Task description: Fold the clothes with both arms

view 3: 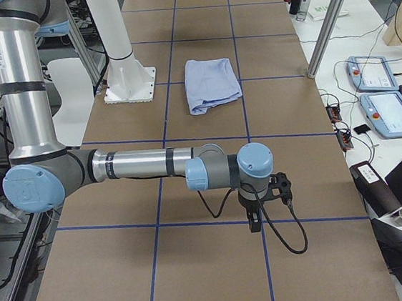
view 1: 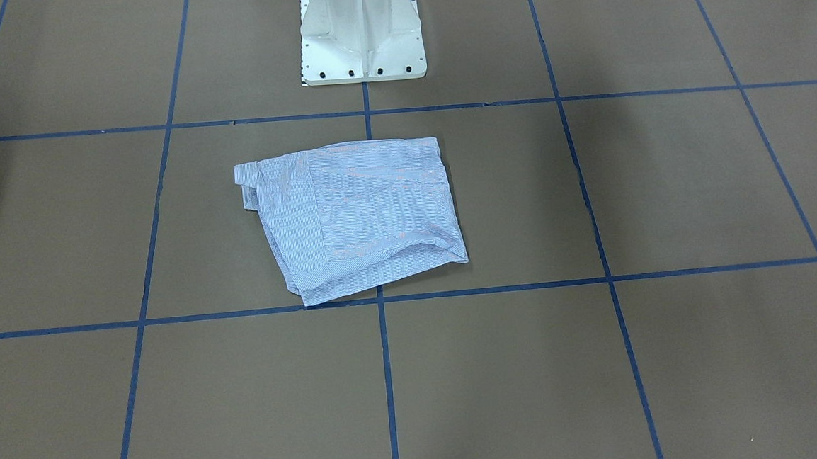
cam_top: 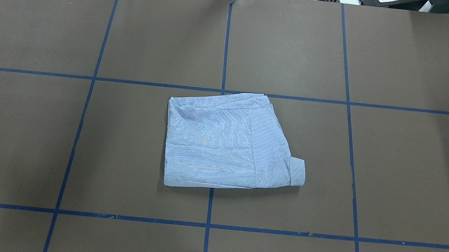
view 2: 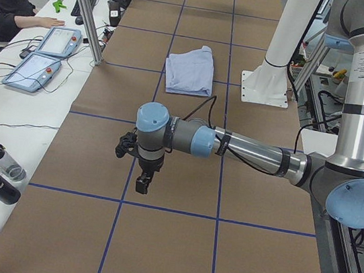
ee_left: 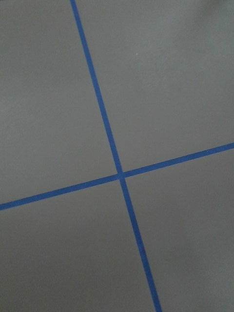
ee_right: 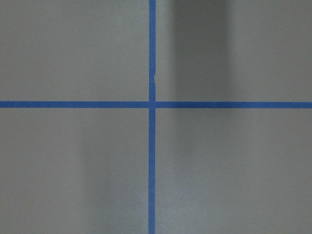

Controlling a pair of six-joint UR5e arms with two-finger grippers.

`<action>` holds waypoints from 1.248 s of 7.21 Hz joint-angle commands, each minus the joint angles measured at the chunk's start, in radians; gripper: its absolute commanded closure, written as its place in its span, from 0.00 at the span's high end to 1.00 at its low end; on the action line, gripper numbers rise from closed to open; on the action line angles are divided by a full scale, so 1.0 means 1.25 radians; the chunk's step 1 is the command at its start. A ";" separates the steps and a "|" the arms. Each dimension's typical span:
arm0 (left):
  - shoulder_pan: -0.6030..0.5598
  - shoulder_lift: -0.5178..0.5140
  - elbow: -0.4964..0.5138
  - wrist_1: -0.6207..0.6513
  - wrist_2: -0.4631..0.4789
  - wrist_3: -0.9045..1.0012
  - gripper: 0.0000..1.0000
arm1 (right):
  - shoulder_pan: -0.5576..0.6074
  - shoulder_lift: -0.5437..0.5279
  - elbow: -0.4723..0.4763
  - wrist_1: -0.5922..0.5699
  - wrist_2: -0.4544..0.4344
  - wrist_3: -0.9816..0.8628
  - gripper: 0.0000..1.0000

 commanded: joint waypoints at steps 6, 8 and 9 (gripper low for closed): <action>-0.038 0.016 0.029 -0.002 -0.013 0.083 1.00 | -0.003 -0.059 0.022 0.013 -0.030 0.007 1.00; -0.038 0.016 0.028 -0.002 -0.013 0.081 1.00 | -0.003 -0.073 0.030 0.038 -0.045 0.009 1.00; -0.039 0.016 0.028 -0.002 -0.013 0.081 1.00 | -0.002 -0.073 0.033 0.038 -0.045 0.010 1.00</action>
